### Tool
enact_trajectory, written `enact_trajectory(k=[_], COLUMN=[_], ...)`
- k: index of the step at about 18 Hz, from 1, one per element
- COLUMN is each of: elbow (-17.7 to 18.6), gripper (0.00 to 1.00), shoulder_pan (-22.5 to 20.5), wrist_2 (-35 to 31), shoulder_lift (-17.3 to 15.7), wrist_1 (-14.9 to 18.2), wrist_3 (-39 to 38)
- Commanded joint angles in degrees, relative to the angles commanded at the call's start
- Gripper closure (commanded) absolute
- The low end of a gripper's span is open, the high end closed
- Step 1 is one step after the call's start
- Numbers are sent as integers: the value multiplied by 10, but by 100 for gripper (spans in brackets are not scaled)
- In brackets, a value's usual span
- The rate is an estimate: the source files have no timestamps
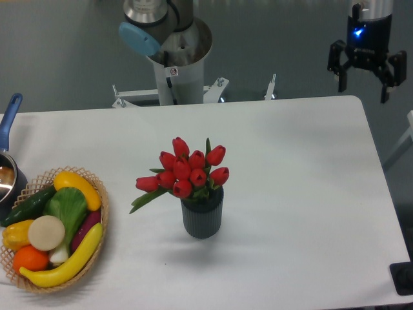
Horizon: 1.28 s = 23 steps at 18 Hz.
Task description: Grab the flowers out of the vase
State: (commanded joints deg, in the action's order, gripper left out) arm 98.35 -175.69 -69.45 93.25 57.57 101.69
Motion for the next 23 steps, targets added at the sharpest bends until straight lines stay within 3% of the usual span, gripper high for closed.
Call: enact_trajectory(k=[5, 12, 16, 23], elbow=[18, 50, 53, 61], gripper=[0, 0, 0, 0], shoulder_pan=[1, 7, 38, 64], wrist_2=[25, 63, 81, 131], shoulder_lift=[-3, -2, 3, 10], wrist_1=[0, -1, -1, -25], wrist_3=[-59, -81, -170, -185])
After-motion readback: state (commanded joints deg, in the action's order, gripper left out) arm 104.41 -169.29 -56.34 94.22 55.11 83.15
